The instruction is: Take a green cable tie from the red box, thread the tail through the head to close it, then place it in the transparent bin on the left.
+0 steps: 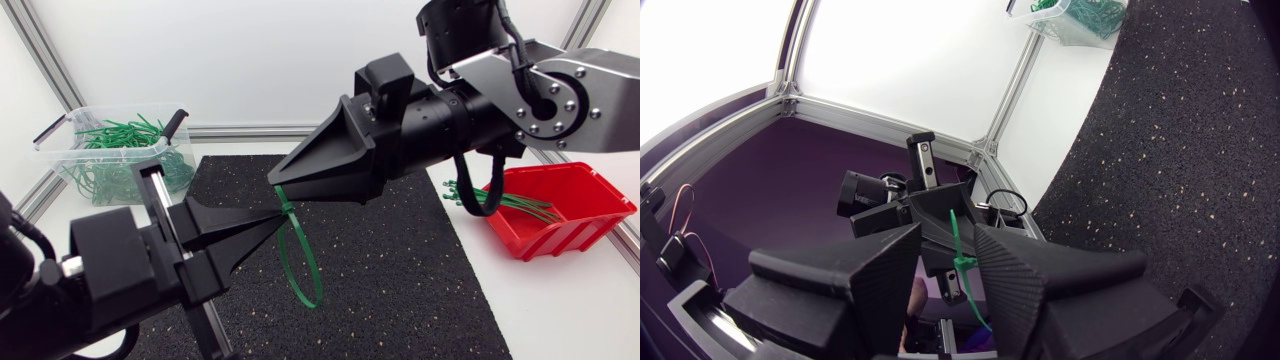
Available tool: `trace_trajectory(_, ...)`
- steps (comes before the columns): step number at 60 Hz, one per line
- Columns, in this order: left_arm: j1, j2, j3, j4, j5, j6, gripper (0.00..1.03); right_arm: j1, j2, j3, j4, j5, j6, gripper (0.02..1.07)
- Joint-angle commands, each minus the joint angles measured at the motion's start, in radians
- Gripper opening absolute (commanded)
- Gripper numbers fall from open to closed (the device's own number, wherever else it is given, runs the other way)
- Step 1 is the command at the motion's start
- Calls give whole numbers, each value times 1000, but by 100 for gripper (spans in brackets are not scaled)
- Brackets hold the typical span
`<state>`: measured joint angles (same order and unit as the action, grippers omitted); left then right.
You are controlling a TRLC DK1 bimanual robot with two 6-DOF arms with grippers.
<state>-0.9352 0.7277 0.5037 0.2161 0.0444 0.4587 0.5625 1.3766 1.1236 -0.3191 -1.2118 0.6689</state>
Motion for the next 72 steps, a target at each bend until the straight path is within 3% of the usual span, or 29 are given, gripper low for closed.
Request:
trace_trajectory(1, -11, 16, 4, 3, -12, 34, 5, 5, -14, -33, -14, -11, -43, 40)
trace_trajectory(11, -24, 27, 10, 3, -18, 34, 5, 5, -36, -56, -14, -8, -75, 8)
trace_trajectory(22, -70, 30, 9, 5, -48, 34, 5, -15, -45, -45, -21, 17, -77, 8)
trace_trajectory(37, -225, 47, 16, 6, -169, 46, 5, -73, 98, 77, -49, 57, -61, 8)
trace_trajectory(54, -218, 45, 4, 8, -193, 44, 5, -67, 29, 7, -77, 41, -91, 8)
trace_trajectory(56, -214, 39, 2, 8, -195, 41, 5, -69, 16, 1, -77, 35, -104, 17)
trace_trajectory(60, -206, 35, -2, 8, -195, 34, 5, -73, 2, -12, -77, 24, -120, 57)
trace_trajectory(63, -198, 32, -8, 16, -195, 34, 5, -76, 1, -18, -78, 18, -129, 74)
trace_trajectory(66, -195, 30, -14, 22, -195, 29, 4, -81, 1, -25, -78, 6, -135, 81)
trace_trajectory(72, -188, 26, -25, 43, -195, 12, 5, -82, -14, -41, -78, -3, -147, 83)
